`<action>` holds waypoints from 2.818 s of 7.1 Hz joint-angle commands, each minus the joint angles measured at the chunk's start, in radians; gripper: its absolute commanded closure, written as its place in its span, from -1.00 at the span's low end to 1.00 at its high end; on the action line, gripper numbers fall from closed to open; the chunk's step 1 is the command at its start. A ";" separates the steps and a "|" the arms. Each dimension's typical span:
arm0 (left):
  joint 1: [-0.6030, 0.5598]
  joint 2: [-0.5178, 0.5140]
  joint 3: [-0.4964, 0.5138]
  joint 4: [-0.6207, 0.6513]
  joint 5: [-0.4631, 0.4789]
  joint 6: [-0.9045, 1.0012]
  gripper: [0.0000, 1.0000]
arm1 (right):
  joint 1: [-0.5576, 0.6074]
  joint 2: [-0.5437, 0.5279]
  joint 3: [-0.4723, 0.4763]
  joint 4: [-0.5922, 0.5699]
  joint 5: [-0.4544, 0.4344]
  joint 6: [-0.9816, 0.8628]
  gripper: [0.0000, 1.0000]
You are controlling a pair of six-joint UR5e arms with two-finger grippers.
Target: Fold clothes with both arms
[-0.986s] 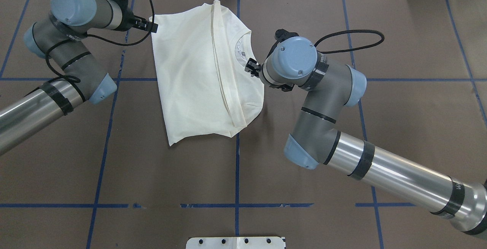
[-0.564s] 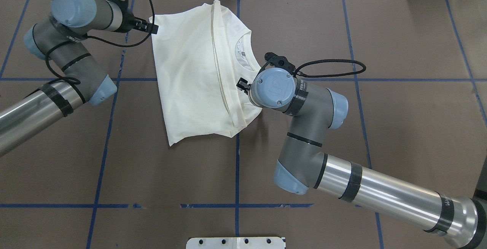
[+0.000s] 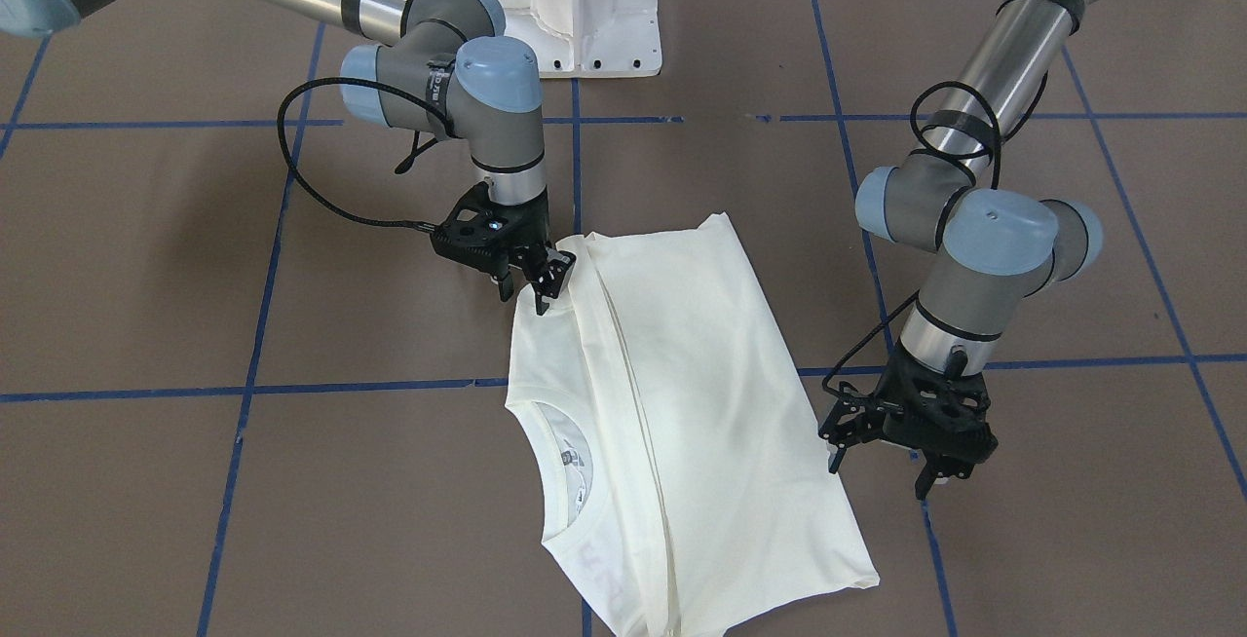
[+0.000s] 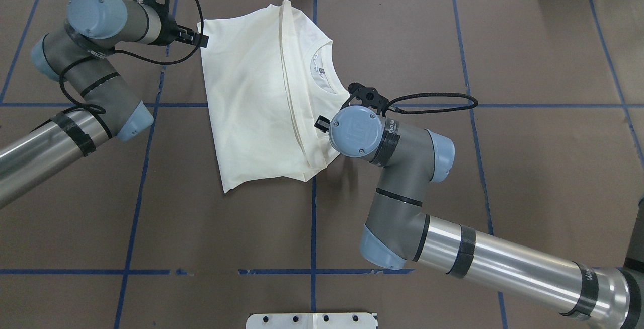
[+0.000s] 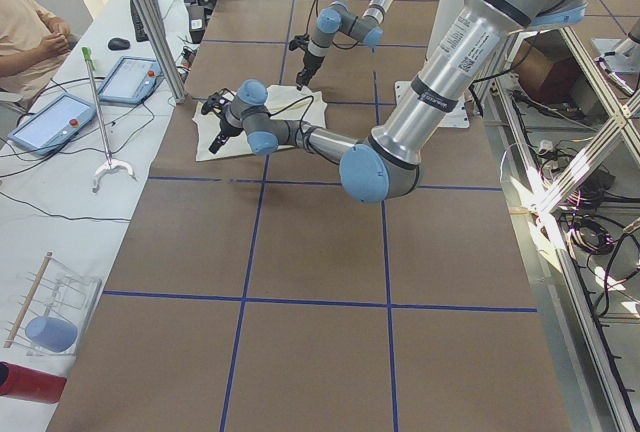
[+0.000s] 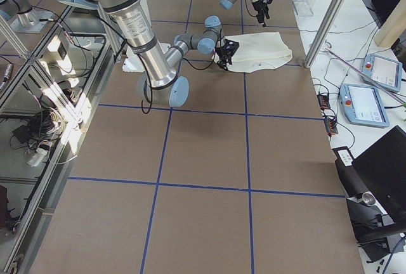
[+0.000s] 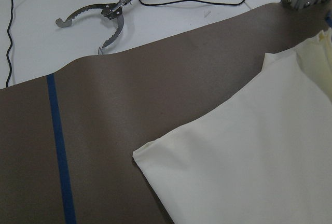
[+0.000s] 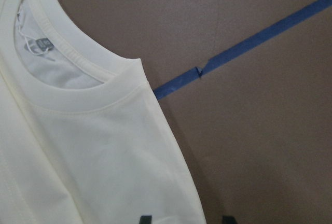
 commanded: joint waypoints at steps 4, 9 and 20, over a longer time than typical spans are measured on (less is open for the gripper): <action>0.001 0.003 0.001 0.000 0.000 0.002 -1.00 | -0.006 -0.003 0.001 -0.001 -0.004 -0.002 1.00; 0.004 0.001 -0.018 0.002 0.000 -0.003 -1.00 | -0.243 -0.295 0.441 -0.131 -0.195 0.084 1.00; 0.007 0.044 -0.082 0.005 -0.017 -0.001 -1.00 | -0.434 -0.460 0.583 -0.125 -0.455 -0.473 -1.00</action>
